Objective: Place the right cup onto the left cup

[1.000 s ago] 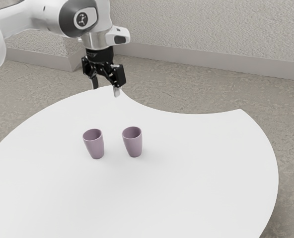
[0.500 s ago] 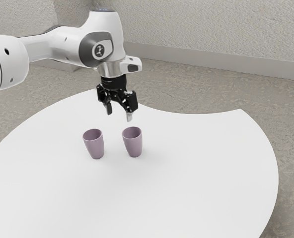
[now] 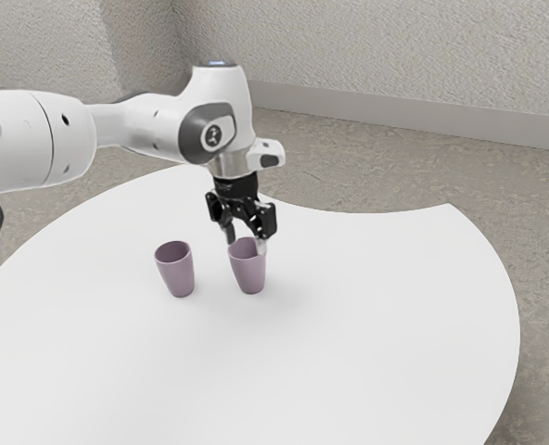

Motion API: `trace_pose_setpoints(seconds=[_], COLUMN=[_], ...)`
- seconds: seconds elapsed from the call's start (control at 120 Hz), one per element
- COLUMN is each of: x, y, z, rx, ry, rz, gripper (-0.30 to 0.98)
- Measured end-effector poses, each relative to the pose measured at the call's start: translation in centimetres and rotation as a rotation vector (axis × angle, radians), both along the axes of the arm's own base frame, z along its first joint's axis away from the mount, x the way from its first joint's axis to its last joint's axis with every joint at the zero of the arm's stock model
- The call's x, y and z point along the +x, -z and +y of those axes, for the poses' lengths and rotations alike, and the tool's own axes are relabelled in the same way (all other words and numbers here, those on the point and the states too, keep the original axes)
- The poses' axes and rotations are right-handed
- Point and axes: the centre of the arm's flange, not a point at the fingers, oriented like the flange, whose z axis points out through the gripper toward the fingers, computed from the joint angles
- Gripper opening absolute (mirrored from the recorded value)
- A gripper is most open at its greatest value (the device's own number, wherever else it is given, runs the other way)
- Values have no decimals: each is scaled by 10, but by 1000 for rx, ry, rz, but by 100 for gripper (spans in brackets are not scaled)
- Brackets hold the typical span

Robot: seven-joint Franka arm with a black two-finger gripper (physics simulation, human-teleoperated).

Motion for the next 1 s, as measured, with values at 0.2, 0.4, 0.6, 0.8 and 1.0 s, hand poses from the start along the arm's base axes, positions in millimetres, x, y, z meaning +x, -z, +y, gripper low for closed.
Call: trace_pose_setpoints(seconds=[0.2, 0.4, 0.6, 0.8, 1.0], x=[23, 37, 45, 54, 61], y=[26, 47, 62, 69, 79], z=[2, 11, 13, 16, 17], rx=[11, 16, 15, 17, 15], ry=[-3, -16, -20, -21, -19], rz=[-5, 4, 12, 9, 12], gripper=[48, 46, 44, 43, 41])
